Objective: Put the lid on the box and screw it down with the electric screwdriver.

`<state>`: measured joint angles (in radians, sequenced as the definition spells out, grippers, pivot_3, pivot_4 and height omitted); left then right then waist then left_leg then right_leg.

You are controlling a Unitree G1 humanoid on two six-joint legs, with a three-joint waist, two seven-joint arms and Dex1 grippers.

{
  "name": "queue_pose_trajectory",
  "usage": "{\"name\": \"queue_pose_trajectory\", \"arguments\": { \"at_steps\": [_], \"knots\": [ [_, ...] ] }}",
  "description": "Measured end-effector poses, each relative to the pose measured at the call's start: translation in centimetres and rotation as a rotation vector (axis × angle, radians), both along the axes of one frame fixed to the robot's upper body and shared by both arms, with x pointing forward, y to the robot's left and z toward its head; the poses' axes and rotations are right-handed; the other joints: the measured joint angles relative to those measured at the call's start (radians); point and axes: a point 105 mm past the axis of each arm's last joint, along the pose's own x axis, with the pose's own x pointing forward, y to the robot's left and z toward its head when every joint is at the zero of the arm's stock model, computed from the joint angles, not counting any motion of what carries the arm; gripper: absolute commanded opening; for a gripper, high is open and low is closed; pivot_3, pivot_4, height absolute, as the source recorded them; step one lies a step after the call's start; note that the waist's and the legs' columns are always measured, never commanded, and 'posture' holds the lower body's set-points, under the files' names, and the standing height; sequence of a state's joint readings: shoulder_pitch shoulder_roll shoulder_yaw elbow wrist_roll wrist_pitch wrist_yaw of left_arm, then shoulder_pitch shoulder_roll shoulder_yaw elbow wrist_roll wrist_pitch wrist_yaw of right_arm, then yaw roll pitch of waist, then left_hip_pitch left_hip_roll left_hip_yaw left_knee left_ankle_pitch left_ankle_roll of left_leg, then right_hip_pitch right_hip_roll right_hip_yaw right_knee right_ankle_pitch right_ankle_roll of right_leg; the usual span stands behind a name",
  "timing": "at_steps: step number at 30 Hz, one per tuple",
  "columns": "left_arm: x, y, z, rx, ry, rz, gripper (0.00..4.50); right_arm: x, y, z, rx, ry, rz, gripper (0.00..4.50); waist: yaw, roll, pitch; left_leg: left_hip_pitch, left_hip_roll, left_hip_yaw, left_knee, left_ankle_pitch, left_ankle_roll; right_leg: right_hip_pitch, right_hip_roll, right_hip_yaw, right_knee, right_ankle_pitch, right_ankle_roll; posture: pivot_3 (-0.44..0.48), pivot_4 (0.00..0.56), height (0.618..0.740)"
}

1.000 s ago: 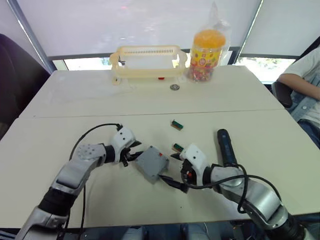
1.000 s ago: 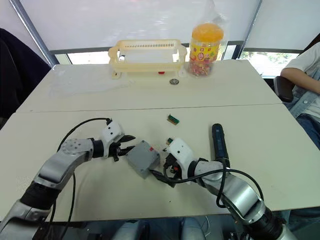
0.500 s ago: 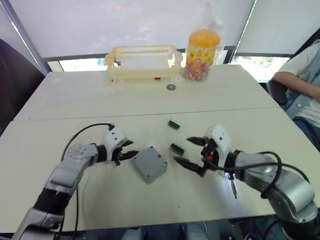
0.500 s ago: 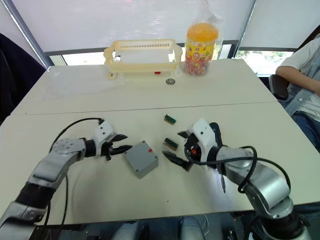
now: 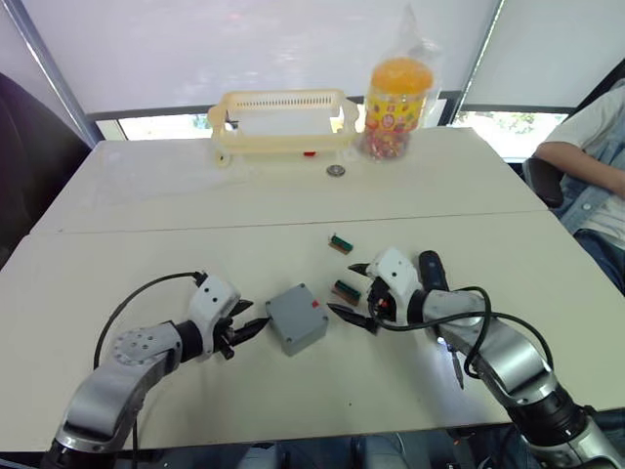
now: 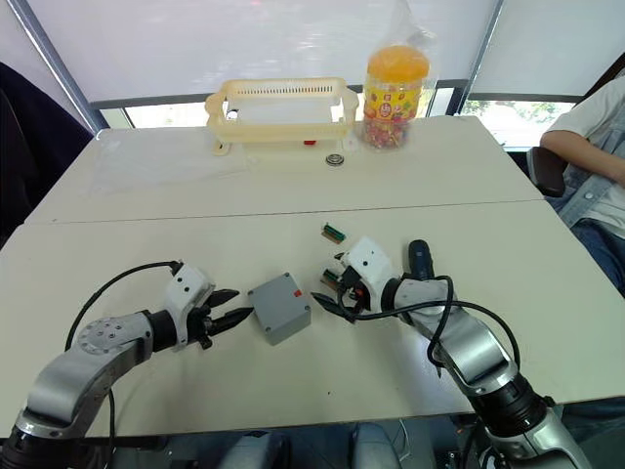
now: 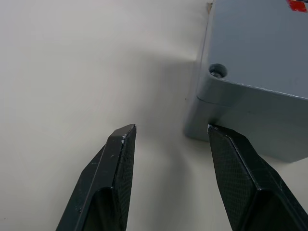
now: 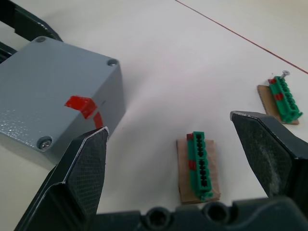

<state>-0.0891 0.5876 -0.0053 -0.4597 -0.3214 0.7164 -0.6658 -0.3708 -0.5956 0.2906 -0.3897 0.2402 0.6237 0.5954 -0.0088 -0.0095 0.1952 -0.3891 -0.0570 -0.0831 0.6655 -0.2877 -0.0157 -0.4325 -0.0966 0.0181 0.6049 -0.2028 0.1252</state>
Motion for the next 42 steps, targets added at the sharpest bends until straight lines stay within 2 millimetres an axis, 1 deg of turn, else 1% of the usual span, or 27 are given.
{"name": "queue_pose_trajectory", "arguments": {
  "at_steps": [5, 10, 17, 23, 32, 34, 35, 37, 39, 40, 41, 42],
  "knots": [
    [1.1, 0.1, -0.2, 0.012, -0.001, 0.005, 2.41, -1.0, 1.0, -1.1, 0.006, 0.038, 0.027, 4.44, -0.001, 0.000, 0.000, 0.000, 0.000, 0.000, 0.000, 0.000, 0.000, 0.000, 0.000, 0.000, 0.001, 0.000, 0.000, 0.000, 0.150, 0.740],
    [1.5, -0.2, 0.6, 0.018, -0.024, -0.011, 2.41, -1.9, 1.5, -1.3, 0.025, 0.056, 0.027, 4.44, -0.002, 0.000, 0.000, 0.000, 0.000, 0.000, 0.000, 0.001, -0.001, -0.002, 0.000, 0.000, 0.003, 0.000, 0.000, 0.000, 0.150, 0.740],
    [1.0, -0.1, 2.1, 0.033, 0.009, -0.063, 2.41, -1.7, 1.2, -1.4, 0.019, 0.049, -0.004, 4.44, -0.002, 0.000, 0.000, 0.000, 0.000, 0.000, 0.000, 0.001, -0.002, -0.003, 0.000, 0.001, 0.006, 0.000, 0.000, 0.000, 0.150, 0.740],
    [0.3, 0.0, 1.8, 0.034, 0.050, -0.091, 2.41, -1.5, 1.0, -1.5, 0.014, 0.046, -0.021, 4.44, -0.002, 0.000, 0.000, 0.000, 0.000, 0.000, 0.000, 0.001, -0.002, -0.003, 0.000, 0.001, 0.006, 0.000, 0.000, 0.000, 0.150, 0.740],
    [-0.1, 0.1, 1.3, 0.028, 0.062, -0.106, 2.41, -1.4, 0.8, -1.2, 0.018, 0.044, -0.025, 4.44, -0.002, 0.000, 0.000, 0.000, 0.000, 0.000, 0.000, 0.001, -0.002, -0.003, 0.000, 0.001, 0.007, 0.000, 0.000, 0.000, 0.150, 0.740],
    [-0.2, 0.3, 1.4, 0.040, 0.064, -0.115, 2.41, -1.2, 0.5, -0.5, 0.042, 0.044, -0.023, 4.44, -0.002, 0.000, 0.000, 0.000, 0.000, 0.000, 0.000, 0.001, -0.002, -0.003, 0.000, 0.001, 0.007, 0.000, 0.000, 0.000, 0.150, 0.740],
    [-0.3, 0.5, 1.5, 0.046, 0.069, -0.126, 2.41, -1.0, 0.2, 0.2, 0.058, 0.039, -0.028, 4.44, -0.003, 0.000, 0.000, 0.000, 0.000, 0.000, 0.000, 0.001, -0.002, -0.003, 0.000, 0.001, 0.007, 0.000, 0.000, 0.000, 0.150, 0.740],
    [-0.6, 1.1, 2.2, 0.070, 0.080, -0.159, 2.41, -0.1, -0.6, 2.5, 0.113, 0.013, -0.040, 4.44, -0.004, 0.000, 0.000, 0.000, 0.000, 0.000, 0.000, 0.001, -0.002, -0.003, 0.000, 0.001, 0.008, 0.000, -0.001, 0.000, 0.150, 0.740],
    [-0.4, 1.7, 3.9, 0.082, 0.055, -0.183, 2.41, 1.1, -1.7, 5.3, 0.171, -0.033, -0.063, 4.44, -0.004, 0.000, 0.000, 0.001, 0.000, 0.000, 0.000, 0.001, -0.002, -0.003, 0.001, 0.001, 0.008, 0.000, -0.001, 0.000, 0.150, 0.740],
    [-0.3, 1.8, 5.1, 0.080, 0.043, -0.206, 2.41, 2.3, -2.2, 6.9, 0.212, -0.045, -0.089, 4.44, -0.005, 0.000, 0.000, 0.001, 0.000, 0.000, 0.000, 0.002, -0.002, -0.002, 0.001, 0.001, 0.008, 0.000, -0.001, 0.000, 0.150, 0.740],
    [-0.3, 1.7, 6.2, 0.074, 0.023, -0.226, 2.41, 3.3, -2.8, 7.9, 0.232, -0.055, -0.115, 4.44, -0.005, 0.000, 0.000, 0.002, 0.000, 0.000, 0.000, 0.002, -0.003, -0.002, 0.001, 0.001, 0.008, 0.000, -0.001, 0.000, 0.150, 0.740],
    [-0.2, 1.6, 7.1, 0.062, 0.006, -0.240, 2.41, 4.2, -3.2, 8.4, 0.250, -0.050, -0.139, 4.44, -0.006, 0.000, 0.000, 0.003, 0.000, 0.000, 0.000, 0.002, -0.002, -0.001, 0.001, 0.001, 0.008, 0.000, -0.001, 0.000, 0.150, 0.740]
  ]
}}
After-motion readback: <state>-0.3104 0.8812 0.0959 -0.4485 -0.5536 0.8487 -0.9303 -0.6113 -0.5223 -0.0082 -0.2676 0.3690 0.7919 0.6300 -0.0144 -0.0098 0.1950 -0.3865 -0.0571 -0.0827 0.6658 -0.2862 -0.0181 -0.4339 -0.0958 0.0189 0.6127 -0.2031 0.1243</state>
